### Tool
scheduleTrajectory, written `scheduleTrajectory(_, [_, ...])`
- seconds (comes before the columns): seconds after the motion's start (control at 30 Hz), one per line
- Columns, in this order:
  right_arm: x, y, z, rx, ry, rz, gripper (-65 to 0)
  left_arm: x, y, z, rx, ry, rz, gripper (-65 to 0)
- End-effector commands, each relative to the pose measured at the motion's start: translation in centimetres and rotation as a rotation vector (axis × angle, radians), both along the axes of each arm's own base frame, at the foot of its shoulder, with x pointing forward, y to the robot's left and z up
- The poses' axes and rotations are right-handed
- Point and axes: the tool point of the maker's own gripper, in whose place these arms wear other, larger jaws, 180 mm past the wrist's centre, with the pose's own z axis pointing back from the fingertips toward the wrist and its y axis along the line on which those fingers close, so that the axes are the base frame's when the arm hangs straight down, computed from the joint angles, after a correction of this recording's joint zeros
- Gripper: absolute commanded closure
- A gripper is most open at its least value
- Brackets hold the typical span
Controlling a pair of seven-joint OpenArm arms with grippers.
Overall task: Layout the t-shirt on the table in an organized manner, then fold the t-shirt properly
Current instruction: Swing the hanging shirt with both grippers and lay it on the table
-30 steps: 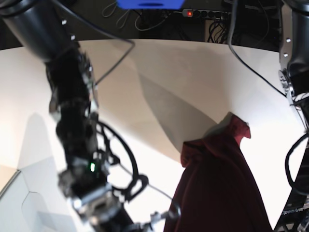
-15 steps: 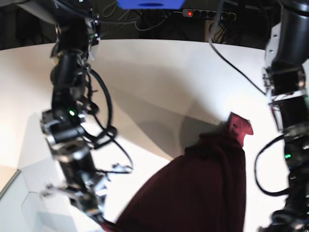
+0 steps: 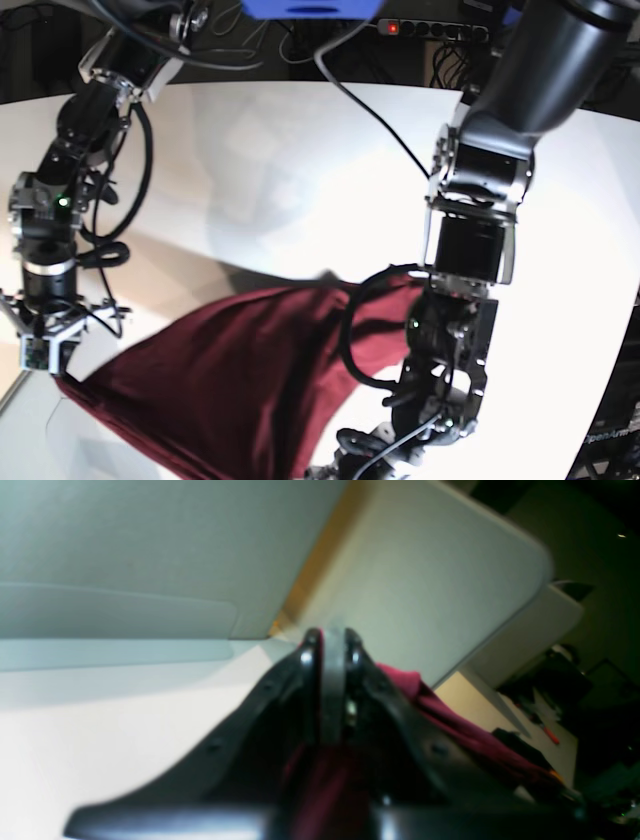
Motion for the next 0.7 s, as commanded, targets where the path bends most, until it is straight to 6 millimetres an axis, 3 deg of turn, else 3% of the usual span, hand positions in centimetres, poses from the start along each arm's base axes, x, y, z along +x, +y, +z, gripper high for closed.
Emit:
scheduleTrajectory(0.0, [-0.3, -1.5, 2.1, -0.051, -0.052, -0.043, 0.0, 1.0, 2.9, 4.3, -0.052, -0.100, 0.089, -0.1])
scheduleTrajectory(0.07, [-0.3, -2.0, 2.6, -0.079, -0.054, -0.046, 0.0, 1.2, 5.1, 5.5, -0.073, -0.125, 0.128, -0.1])
scheduleTrajectory(0.13, [0.2, -1.0, 3.2, -0.095, -0.065, -0.014, 0.0, 0.7, 6.5, 7.3, -0.083, -0.172, 0.152, -0.1])
scheduleTrajectory(0.27, [2.7, 3.0, 7.6, -0.158, -0.162, 0.106, 0.0, -0.3, 8.6, 11.7, -0.060, -0.287, 0.182, -0.1])
scheduleTrajectory(0.37, [4.0, 5.7, 11.2, -0.201, -0.239, 0.174, 0.0, -1.1, 9.7, 13.0, -0.024, -0.325, 0.191, -0.1])
scheduleTrajectory(0.47, [4.9, 7.1, 15.0, -0.234, -0.322, 0.199, 0.0, -1.1, 11.8, 12.5, 0.012, -0.306, 0.219, -0.1])
scheduleTrajectory(0.67, [6.2, 10.1, 23.5, -0.324, -0.483, 0.231, 0.0, -1.6, 17.9, 6.9, -0.069, -0.176, 0.283, -0.1])
